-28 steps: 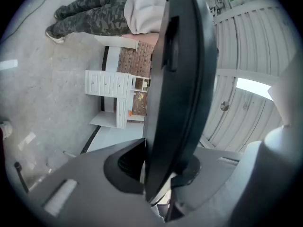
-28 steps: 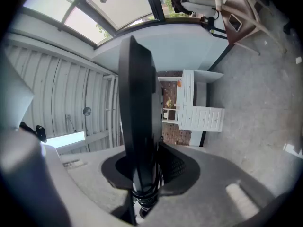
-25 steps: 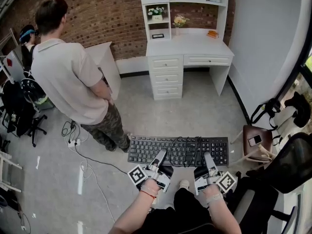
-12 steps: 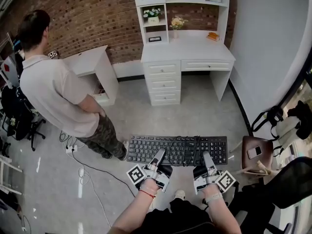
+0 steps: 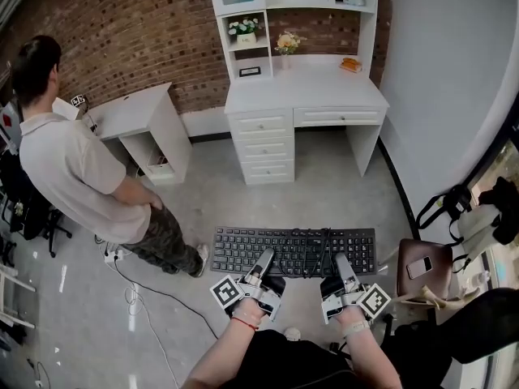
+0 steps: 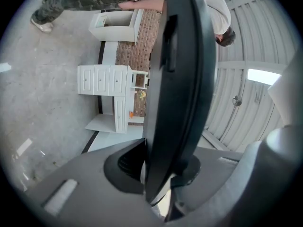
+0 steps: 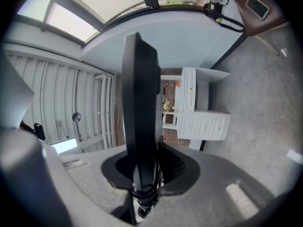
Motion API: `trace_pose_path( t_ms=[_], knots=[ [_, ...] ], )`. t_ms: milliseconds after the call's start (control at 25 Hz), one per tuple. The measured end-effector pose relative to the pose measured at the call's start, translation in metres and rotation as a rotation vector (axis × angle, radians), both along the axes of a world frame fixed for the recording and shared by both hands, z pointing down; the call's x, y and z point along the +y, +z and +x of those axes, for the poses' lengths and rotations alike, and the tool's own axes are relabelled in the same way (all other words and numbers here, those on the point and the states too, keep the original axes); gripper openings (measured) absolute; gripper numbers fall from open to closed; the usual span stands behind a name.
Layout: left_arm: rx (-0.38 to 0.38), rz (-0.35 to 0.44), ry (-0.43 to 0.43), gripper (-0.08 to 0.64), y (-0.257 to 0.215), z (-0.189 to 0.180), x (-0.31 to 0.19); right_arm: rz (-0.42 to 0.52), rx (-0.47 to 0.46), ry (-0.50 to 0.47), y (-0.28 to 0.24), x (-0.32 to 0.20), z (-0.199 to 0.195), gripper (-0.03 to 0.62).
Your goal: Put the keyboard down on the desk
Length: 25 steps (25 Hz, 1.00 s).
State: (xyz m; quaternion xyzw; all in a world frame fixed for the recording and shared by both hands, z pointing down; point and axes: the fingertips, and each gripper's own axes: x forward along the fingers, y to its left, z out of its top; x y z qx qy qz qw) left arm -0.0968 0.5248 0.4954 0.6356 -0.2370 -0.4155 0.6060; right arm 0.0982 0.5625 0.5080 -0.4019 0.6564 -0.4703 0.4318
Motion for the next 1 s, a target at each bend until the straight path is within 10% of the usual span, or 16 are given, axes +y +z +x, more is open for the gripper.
trace_pose_path(
  t_ms=[1000],
  knots=[
    [-0.032, -0.047, 0.010, 0.077, 0.016, 0.032, -0.170, -0.045, -0.035, -0.006, 0.018, -0.169, 0.029, 0.078]
  ],
)
